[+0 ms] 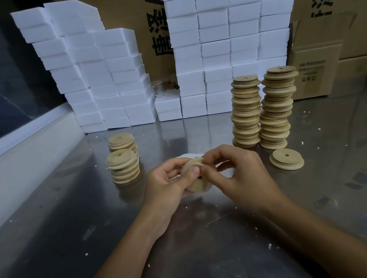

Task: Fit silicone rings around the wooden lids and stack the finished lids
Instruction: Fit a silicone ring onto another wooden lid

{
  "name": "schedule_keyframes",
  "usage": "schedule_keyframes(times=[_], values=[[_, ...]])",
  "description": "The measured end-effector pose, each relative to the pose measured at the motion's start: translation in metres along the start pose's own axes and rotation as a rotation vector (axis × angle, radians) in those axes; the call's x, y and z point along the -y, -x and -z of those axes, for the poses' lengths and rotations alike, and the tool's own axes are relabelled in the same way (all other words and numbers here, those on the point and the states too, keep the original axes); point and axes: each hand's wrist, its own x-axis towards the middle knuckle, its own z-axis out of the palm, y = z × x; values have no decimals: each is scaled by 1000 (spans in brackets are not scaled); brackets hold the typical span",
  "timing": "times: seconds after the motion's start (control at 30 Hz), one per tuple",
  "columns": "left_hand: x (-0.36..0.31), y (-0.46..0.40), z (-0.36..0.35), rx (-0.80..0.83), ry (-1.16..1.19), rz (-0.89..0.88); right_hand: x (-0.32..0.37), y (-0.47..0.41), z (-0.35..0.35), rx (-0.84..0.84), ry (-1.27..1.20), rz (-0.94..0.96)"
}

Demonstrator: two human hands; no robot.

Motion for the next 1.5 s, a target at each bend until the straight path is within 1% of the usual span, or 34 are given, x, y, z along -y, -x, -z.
schedule_keyframes(times=[0.13,0.3,0.37,0.5,0.57,0.67,0.9,0.97,1.07,1.13,1.23,1.33,1.4,1.5], values=[[0,-1,-1,-3,58,44,-3,1,-1,-39,-22,0],[-2,-1,2,13,25,26,-7,2,-3,-62,-33,51],[-2,-2,5,24,8,9,-7,1,-3,-61,-86,-9],[-3,-4,8,55,-24,-53,-6,-4,-2,-13,-226,-203],[-4,-5,9,58,-68,-88,-5,-6,0,7,-285,-259],[-3,-5,10,52,-64,-92,-3,-6,1,19,-330,-320],[-3,-4,10,9,10,-26,-10,-2,-2,52,-151,-242],[-3,-4,9,-13,36,-5,-11,-1,-3,48,-149,-236],[-4,-5,6,-25,76,20,-13,-1,-4,-10,-191,-237],[-4,-4,4,-27,18,-12,-14,-1,-4,-23,-168,-202],[-4,-4,5,-48,-214,-129,-16,1,-2,-3,-91,-127],[-3,-4,6,-25,-446,-232,-15,1,0,29,2,-59],[-2,-5,8,-3,-498,-241,-14,1,1,38,3,-51],[-2,-6,10,13,-496,-224,-13,1,1,44,-14,-68]])
